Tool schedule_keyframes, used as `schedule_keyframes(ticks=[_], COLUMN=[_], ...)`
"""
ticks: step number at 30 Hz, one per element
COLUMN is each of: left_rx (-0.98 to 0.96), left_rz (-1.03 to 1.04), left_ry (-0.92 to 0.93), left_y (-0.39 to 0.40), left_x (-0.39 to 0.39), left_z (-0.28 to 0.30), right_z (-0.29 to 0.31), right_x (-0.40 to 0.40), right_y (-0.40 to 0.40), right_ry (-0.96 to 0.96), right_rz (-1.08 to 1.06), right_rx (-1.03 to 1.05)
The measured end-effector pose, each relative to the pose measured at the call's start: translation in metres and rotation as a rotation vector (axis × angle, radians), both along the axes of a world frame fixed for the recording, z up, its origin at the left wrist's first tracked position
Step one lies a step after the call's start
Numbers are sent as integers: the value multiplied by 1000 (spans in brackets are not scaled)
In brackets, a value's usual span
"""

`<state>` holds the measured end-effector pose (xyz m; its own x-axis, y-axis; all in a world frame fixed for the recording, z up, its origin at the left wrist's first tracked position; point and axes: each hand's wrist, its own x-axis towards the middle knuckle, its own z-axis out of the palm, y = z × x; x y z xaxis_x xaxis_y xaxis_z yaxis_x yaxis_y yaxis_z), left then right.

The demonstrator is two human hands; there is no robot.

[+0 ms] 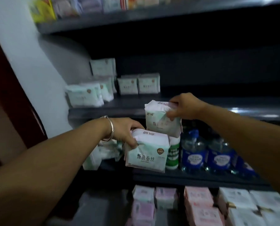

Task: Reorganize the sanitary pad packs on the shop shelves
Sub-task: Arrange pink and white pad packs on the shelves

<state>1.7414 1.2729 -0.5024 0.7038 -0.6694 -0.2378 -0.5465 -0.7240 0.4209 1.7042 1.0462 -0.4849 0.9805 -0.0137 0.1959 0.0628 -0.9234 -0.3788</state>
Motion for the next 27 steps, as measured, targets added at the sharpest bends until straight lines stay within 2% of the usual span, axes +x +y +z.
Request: schedule_keyframes(ticks=[4,9,24,27], left_rx=[-69,-94,-135,-109], left_rz=[39,73,193,196], left_ry=[-103,-180,-185,-220], left_y=[-1,-1,-1,0], left_x=[17,67,218,238], left_z=[49,81,95,87], right_z=[46,68,50,40], right_x=[14,61,209,227], right_y=[-4,-5,-28,-28], right_ry=[-79,-137,-160,-106], right_rz=[-19,-20,-37,-27], right_rx=[-9,-21,9,-28])
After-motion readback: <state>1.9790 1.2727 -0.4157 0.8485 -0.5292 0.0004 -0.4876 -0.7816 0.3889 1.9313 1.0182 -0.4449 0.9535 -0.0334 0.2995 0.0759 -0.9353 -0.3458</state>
